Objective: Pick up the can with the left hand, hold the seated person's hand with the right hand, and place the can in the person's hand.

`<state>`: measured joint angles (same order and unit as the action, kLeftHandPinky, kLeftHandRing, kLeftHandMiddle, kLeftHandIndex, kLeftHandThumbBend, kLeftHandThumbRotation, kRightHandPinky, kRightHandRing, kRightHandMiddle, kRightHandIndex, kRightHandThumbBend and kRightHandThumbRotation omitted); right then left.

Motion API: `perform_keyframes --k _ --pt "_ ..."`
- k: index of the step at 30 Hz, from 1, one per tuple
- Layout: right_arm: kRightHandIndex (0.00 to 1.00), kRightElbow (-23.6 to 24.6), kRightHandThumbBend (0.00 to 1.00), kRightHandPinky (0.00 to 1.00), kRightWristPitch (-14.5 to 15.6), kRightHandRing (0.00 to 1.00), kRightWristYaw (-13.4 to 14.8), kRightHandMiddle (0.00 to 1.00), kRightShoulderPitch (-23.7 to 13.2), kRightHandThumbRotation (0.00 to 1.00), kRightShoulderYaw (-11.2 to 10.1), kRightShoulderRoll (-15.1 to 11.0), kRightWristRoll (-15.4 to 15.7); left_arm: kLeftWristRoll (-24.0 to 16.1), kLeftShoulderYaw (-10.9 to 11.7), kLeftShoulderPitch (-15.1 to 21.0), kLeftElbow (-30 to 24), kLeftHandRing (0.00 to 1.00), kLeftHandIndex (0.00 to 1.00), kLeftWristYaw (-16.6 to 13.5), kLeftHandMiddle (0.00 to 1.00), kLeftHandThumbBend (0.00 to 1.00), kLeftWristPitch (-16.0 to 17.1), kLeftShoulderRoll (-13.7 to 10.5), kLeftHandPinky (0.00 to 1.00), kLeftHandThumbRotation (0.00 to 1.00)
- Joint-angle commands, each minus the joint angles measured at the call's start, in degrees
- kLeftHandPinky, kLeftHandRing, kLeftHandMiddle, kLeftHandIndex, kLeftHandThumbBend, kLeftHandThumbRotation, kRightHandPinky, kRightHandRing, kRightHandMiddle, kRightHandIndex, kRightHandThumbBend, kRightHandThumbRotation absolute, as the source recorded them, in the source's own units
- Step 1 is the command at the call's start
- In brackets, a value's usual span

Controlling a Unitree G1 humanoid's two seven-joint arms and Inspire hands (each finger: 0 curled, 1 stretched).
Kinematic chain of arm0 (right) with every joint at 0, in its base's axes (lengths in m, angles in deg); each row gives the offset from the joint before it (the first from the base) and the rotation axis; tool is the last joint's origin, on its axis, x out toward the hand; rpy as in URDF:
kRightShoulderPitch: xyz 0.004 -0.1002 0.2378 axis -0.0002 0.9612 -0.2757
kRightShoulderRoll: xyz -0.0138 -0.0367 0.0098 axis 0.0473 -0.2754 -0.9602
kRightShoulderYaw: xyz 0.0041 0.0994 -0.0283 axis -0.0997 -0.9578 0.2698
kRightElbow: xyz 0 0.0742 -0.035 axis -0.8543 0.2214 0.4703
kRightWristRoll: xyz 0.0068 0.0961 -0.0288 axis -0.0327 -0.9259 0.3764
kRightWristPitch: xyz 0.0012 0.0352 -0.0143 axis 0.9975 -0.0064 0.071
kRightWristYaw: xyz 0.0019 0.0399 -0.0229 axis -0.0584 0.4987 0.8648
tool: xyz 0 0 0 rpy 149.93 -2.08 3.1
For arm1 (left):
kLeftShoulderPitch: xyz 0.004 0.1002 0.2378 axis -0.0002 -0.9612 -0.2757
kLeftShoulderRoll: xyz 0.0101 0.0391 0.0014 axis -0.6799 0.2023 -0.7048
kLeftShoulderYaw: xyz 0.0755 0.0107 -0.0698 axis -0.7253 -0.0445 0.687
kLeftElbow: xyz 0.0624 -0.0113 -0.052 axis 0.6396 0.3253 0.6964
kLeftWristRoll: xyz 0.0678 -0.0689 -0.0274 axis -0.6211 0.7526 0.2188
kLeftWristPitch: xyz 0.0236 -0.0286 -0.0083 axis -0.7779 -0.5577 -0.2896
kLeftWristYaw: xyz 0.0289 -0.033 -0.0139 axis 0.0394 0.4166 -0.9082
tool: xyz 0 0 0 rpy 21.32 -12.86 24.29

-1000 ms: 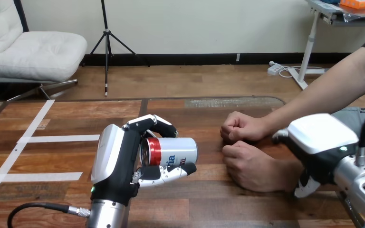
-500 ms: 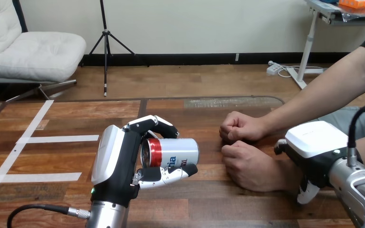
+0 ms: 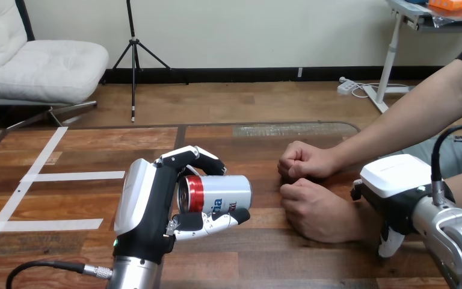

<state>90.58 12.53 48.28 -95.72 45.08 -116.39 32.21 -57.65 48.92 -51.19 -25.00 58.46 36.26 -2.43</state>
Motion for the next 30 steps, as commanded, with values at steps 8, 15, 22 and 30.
perform_keyframes --k 8,15,22,30 --pt "0.78 -1.5 0.76 0.73 2.2 0.81 -1.8 0.80 -6.2 0.10 1.4 -0.3 1.9 0.7 1.4 2.5 -4.9 0.36 0.44 -0.8 0.41 0.72 2.2 0.4 0.31 0.00" --pt "0.77 -2.5 0.78 0.71 3.7 0.80 -2.0 0.79 -6.6 0.11 2.4 0.0 3.0 0.9 1.4 2.5 -4.9 0.36 0.44 -0.5 0.41 0.72 2.4 0.4 0.31 0.00" --pt "0.74 -3.9 0.76 0.69 5.2 0.78 -1.7 0.77 -6.7 0.06 3.6 0.2 5.0 1.2 1.4 2.2 -5.1 0.36 0.44 -0.2 0.41 0.72 2.4 0.5 0.31 0.00" --pt "0.66 -5.5 0.70 0.60 7.0 0.68 -1.8 0.70 -7.1 0.01 4.9 0.7 6.8 1.3 1.5 2.1 -5.0 0.36 0.44 0.0 0.41 0.71 2.6 0.4 0.31 0.00"
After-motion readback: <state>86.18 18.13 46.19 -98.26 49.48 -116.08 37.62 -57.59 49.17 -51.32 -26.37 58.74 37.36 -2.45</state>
